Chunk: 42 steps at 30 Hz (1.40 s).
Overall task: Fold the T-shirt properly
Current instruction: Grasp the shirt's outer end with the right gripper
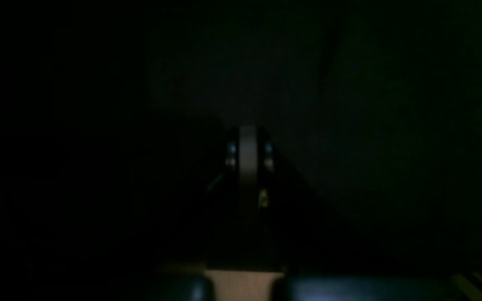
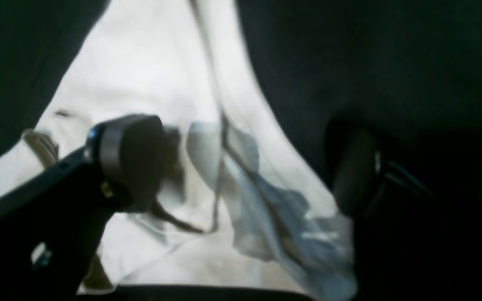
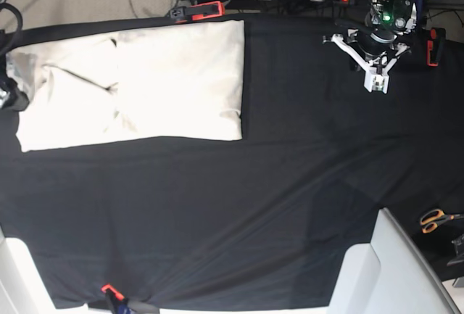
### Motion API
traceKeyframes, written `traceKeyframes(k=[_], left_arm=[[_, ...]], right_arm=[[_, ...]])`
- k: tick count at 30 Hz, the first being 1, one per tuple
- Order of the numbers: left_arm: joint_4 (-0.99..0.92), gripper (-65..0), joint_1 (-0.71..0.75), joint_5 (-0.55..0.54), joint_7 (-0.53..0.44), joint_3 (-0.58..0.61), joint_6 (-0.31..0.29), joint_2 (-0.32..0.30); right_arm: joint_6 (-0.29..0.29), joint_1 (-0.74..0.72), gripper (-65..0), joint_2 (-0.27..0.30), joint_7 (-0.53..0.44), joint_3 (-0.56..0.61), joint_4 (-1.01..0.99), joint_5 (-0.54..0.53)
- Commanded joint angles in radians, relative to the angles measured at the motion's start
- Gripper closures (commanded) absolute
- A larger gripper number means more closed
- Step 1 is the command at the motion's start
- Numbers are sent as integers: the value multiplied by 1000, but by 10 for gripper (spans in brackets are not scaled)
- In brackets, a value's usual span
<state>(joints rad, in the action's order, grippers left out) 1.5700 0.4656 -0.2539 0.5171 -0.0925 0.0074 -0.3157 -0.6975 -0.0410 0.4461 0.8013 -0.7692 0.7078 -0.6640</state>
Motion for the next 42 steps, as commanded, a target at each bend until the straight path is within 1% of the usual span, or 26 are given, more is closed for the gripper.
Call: traceKeyframes(k=[1, 6, 17, 25, 28, 32, 33, 35, 37, 38, 39, 40, 42], left_arm=[[13, 0, 2, 5, -15, -5, 4, -10], [13, 0, 2, 5, -13, -3, 4, -10], [13, 0, 2, 5, -10, 4, 4, -10], [13, 0, 2, 5, -10, 4, 4, -10], [11, 0, 0, 5, -8, 4, 4, -9], [11, 0, -3, 5, -8, 4, 4, -7], [11, 0, -5, 5, -8, 4, 4, -6], [11, 0, -5, 5, -8, 4, 4, -6], [11, 0, -1, 5, -8, 4, 4, -6], [11, 0, 0, 5, -8, 4, 4, -6], [11, 0, 0, 5, -8, 4, 4, -6], [11, 0, 0, 5, -8, 4, 4, -6], [-3, 0, 0, 5, -8, 4, 4, -6]], right_arm=[[-1, -3, -573, 18, 43, -6, 9, 6], [-1, 0, -573, 12, 108, -9, 8, 3], [-1, -3, -573, -42, 206, -9, 9, 3], [-1, -3, -569, -57, 221, 0, 11, 3], [-1, -1, -567, -80, 252, 1, 22, 3], [-1, 11, -566, -128, 306, 1, 114, 3], [-1, 13, -564, -132, 316, 1, 137, 3], [-1, 13, -564, -146, 320, 1, 151, 5], [-1, 13, -558, -148, 318, 1, 151, 5], [-1, 13, -543, -148, 316, 1, 151, 5], [-1, 14, -507, -148, 307, 1, 151, 5], [-1, 16, -467, -148, 297, 3, 151, 8], [-1, 17, -366, -148, 286, 3, 151, 10]])
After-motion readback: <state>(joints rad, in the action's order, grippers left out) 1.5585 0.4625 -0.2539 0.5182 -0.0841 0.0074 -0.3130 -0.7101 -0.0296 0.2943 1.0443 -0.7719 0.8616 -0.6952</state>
